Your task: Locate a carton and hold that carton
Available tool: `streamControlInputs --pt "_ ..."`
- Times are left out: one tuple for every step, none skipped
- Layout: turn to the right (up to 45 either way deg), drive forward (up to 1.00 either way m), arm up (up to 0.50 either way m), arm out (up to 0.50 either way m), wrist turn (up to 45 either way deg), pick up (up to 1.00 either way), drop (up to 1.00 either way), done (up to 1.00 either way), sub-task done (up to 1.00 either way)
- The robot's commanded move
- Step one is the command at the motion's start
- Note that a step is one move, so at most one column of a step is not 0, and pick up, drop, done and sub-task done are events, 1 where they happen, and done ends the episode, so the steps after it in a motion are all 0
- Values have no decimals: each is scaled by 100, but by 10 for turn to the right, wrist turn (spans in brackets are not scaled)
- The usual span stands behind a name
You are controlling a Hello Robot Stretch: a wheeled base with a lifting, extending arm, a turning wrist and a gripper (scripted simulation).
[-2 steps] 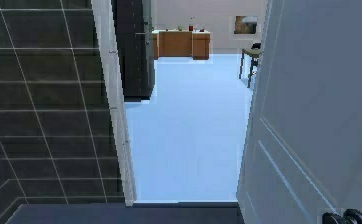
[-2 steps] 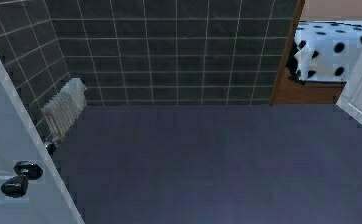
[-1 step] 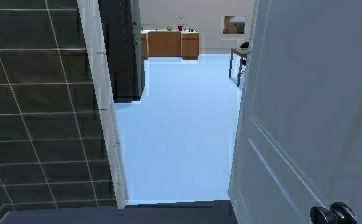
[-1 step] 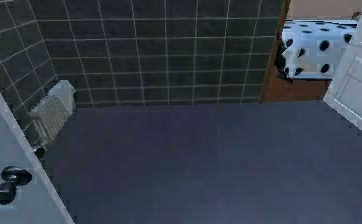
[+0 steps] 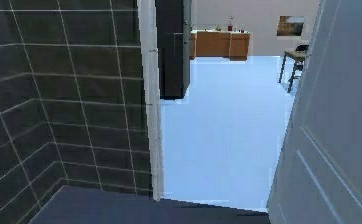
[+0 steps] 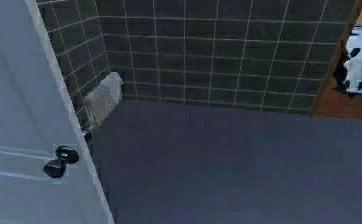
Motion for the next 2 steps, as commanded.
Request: streamControlInputs --pt "0 75 0 0 0 0 0 0 0" --pt "270 0 0 0 0 0 0 0 0"
